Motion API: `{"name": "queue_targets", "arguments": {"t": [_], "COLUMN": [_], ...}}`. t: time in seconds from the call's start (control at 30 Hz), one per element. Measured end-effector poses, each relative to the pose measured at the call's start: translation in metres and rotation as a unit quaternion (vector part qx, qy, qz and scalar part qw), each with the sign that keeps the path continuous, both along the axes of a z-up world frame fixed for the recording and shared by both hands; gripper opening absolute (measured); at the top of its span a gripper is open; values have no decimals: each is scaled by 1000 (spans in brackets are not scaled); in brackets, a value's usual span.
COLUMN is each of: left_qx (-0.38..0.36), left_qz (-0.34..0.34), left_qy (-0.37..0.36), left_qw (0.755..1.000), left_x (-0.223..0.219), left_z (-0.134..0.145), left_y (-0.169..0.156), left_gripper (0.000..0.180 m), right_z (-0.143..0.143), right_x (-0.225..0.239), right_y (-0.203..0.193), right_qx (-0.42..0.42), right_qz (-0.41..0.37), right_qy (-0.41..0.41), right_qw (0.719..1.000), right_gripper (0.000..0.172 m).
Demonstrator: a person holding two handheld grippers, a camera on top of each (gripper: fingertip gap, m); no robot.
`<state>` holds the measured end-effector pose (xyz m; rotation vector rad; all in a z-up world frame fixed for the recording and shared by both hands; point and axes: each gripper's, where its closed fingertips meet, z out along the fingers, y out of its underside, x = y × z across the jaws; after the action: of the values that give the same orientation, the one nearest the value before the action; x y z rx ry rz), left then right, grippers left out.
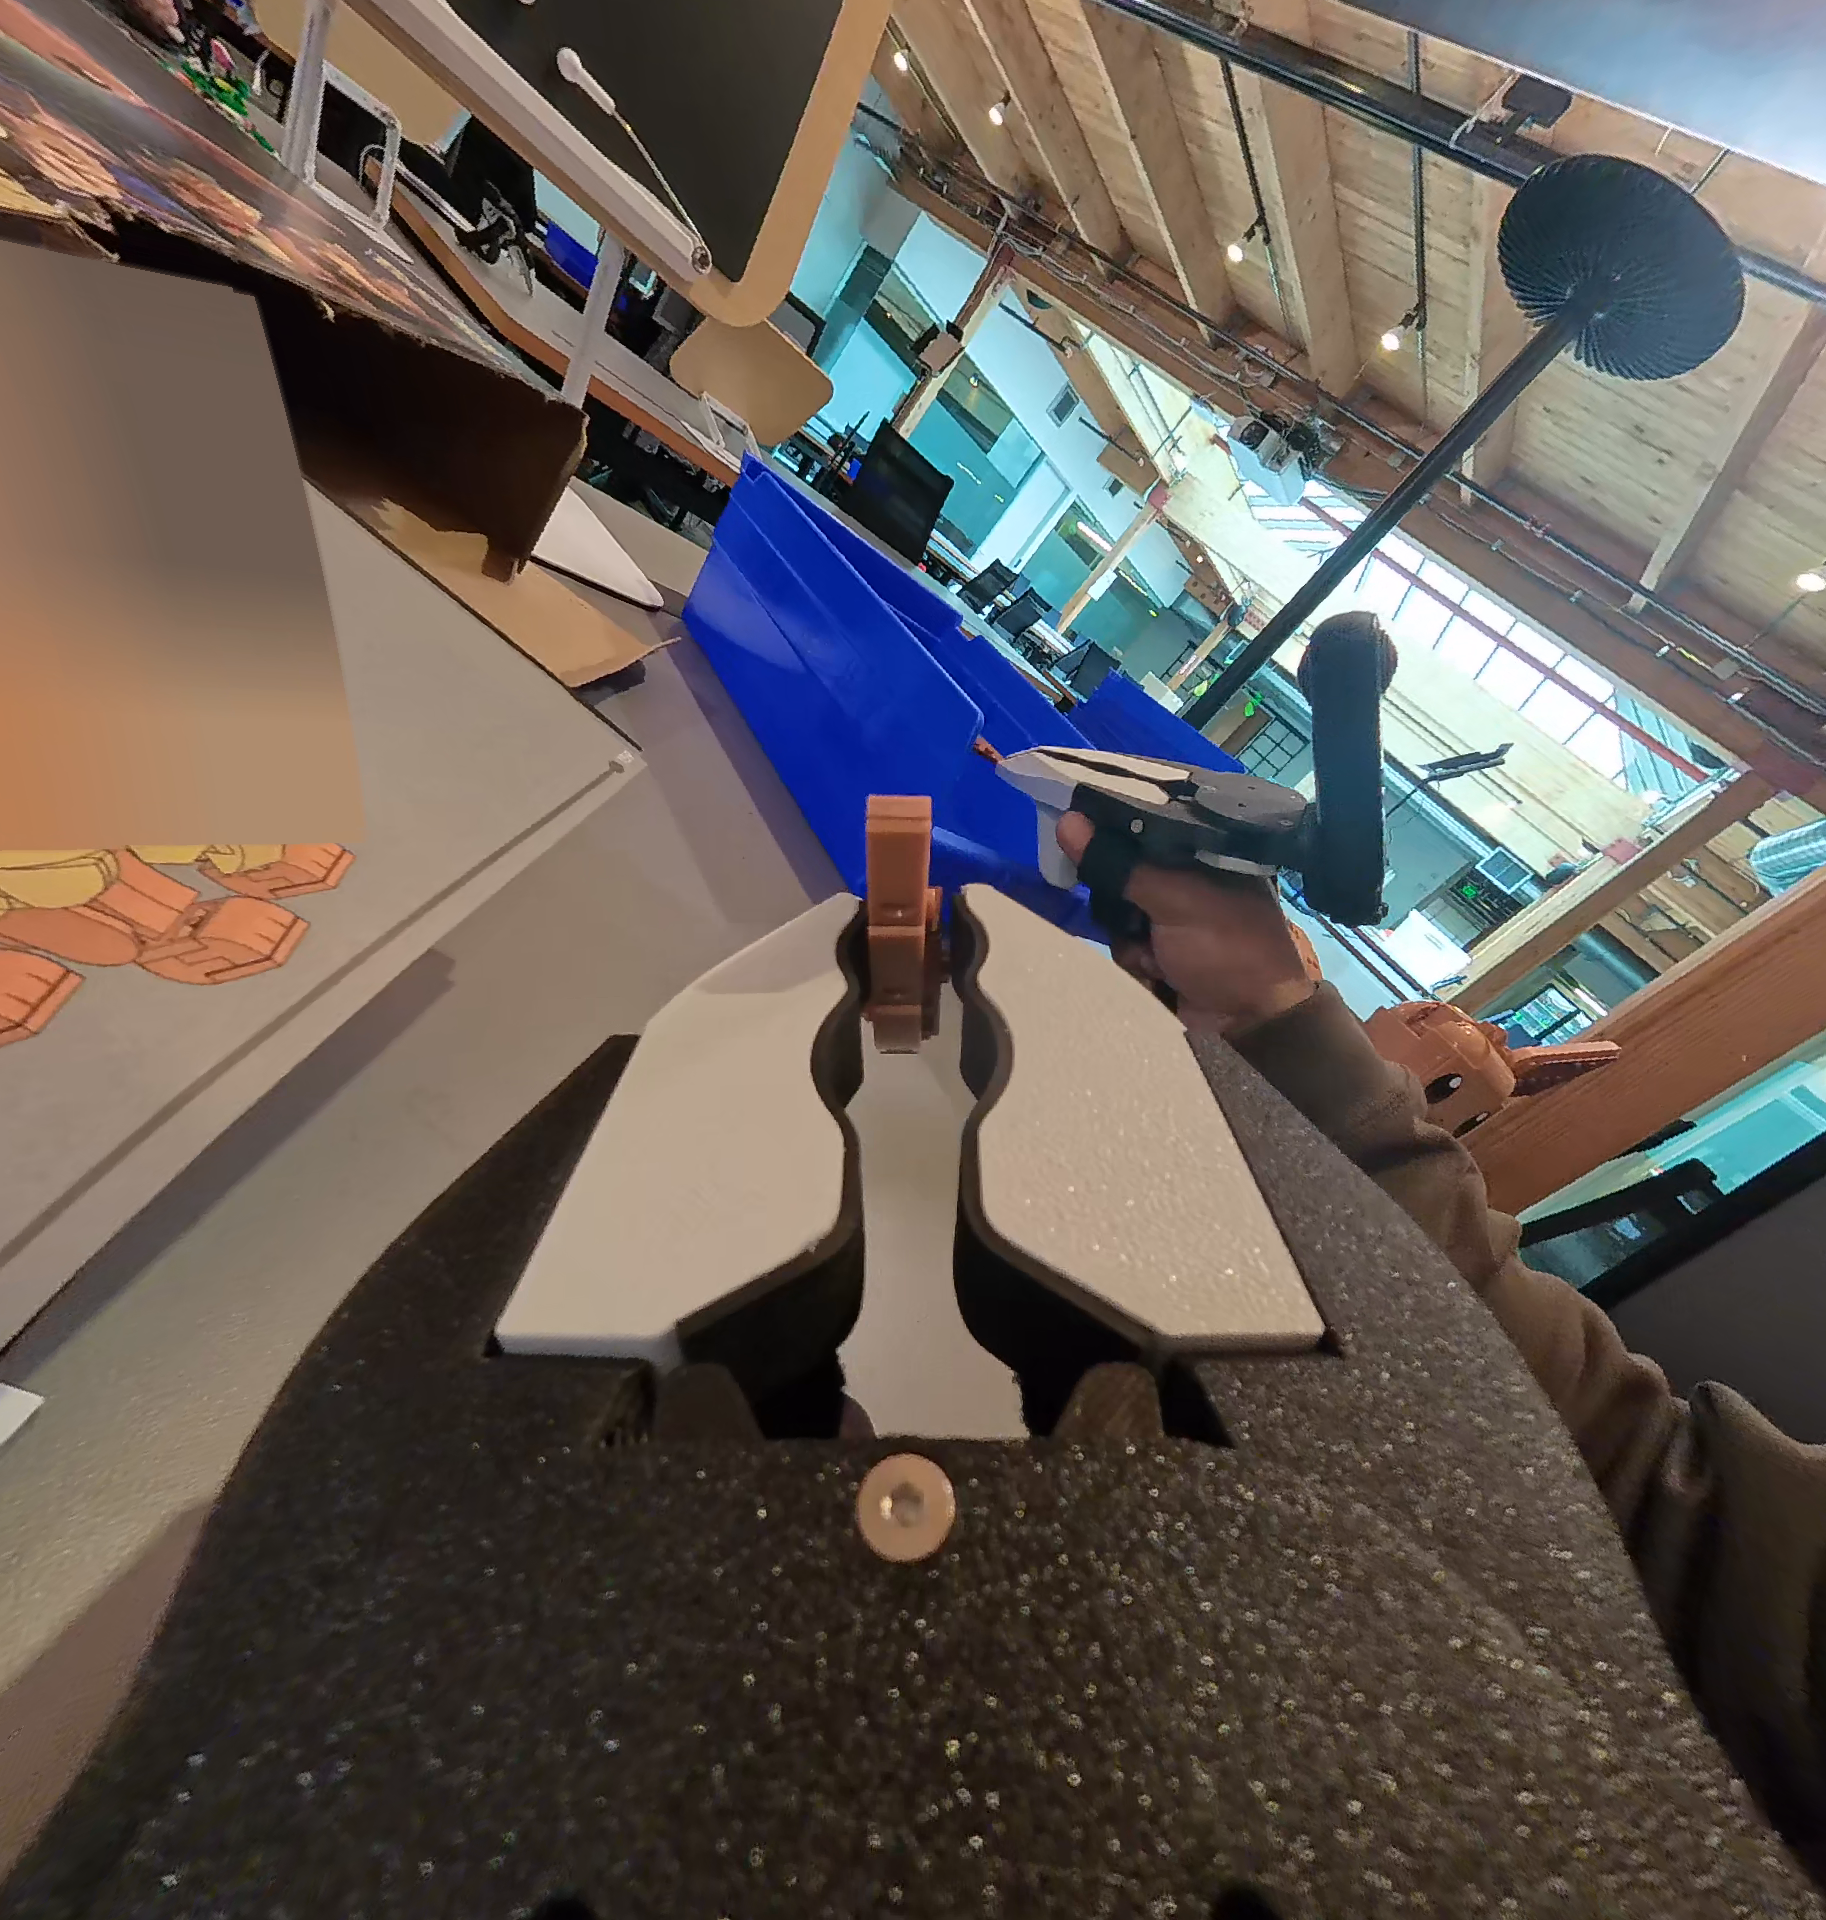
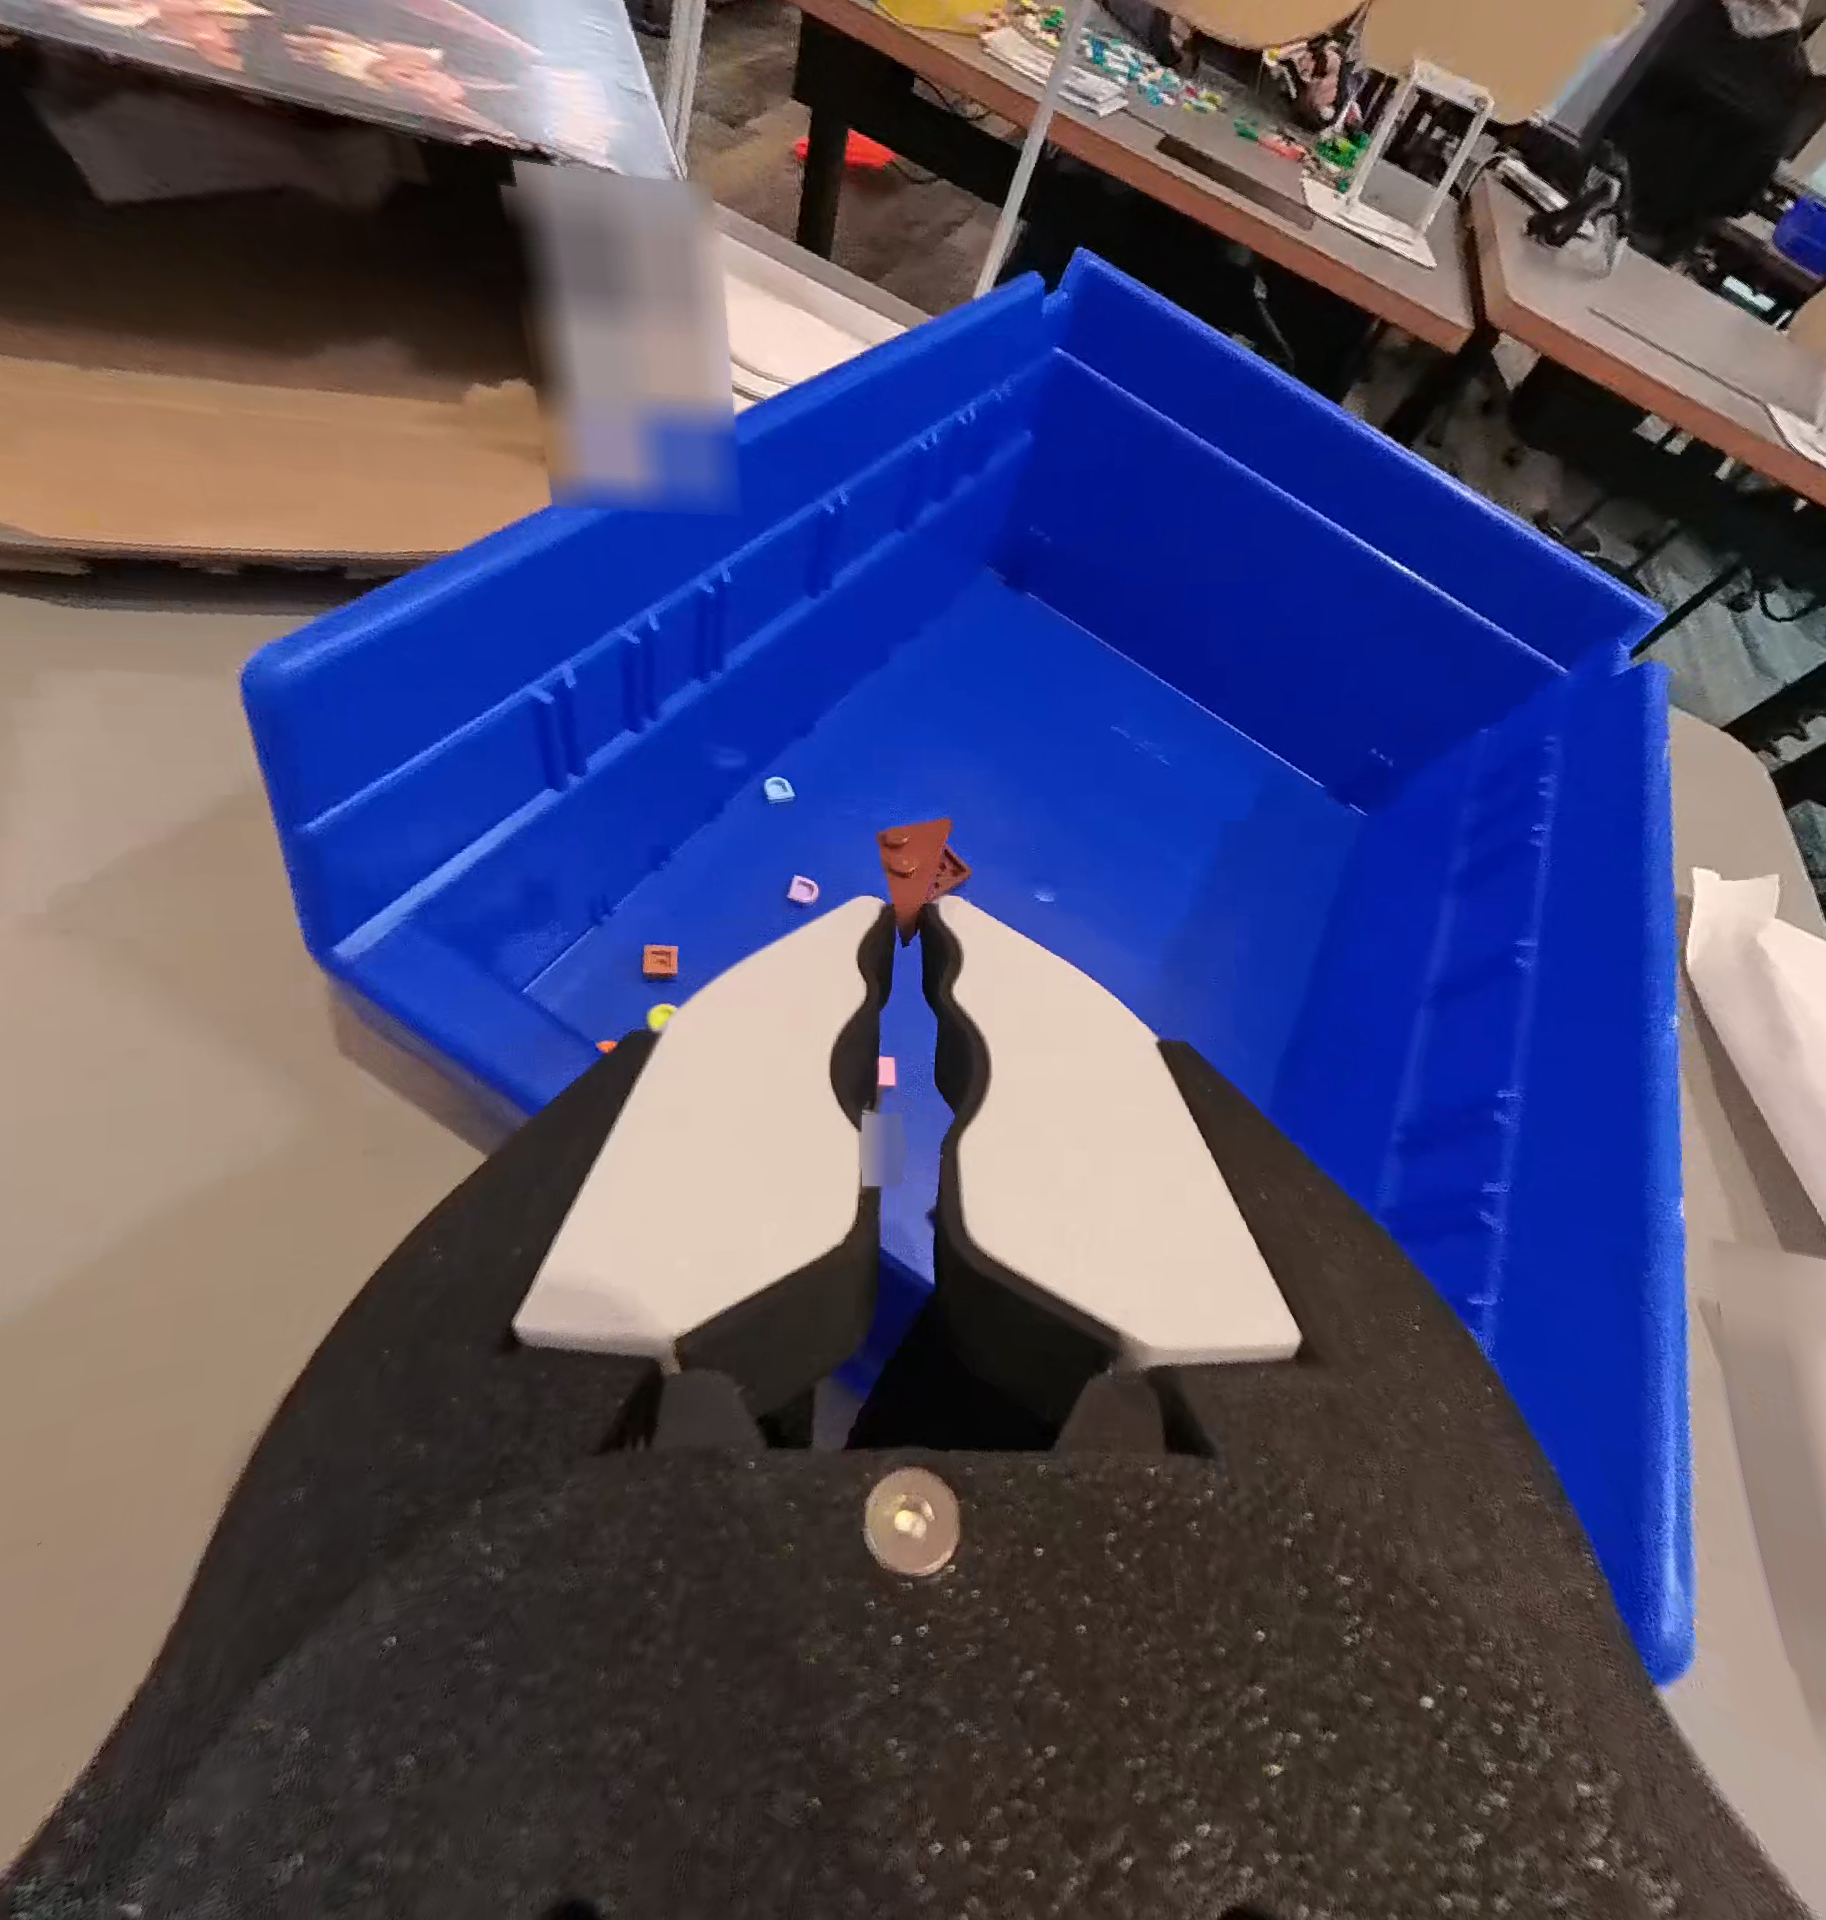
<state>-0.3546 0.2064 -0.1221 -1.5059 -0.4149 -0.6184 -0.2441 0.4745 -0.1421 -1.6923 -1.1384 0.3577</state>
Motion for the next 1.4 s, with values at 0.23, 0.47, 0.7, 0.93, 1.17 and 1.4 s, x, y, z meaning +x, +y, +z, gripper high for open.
{"name": "queue_targets", "arguments": {"t": [0.23,0.47,0.7,0.93,1.17,1.4], "left_qx": [2,25,72,82,91,89], "left_qz": [-14,-43,-92,-123,-126,-127], "left_qy": [-4,-41,-108,-127,-137,-116], "left_qw": [1000,998,987,981,978,981], "left_x": [4,8,15,23,22,24], "left_z": [0,5,15,18,20,21], "left_y": [1,0,-3,-3,-4,-5], "left_gripper": [14,14,14,14,14,14], "right_z": [9,67,31,11,13,15], "right_x": [-1,-35,-62,-64,-67,-65], "right_y": [-9,-119,-246,-273,-271,-272], "right_qx": [36,143,-39,-95,-138,-159], "right_qz": [13,244,488,531,522,527], "right_qy": [13,142,133,113,132,139], "right_qw": [999,949,862,835,831,823], "right_gripper": [16,5,9,18,10,19]}}
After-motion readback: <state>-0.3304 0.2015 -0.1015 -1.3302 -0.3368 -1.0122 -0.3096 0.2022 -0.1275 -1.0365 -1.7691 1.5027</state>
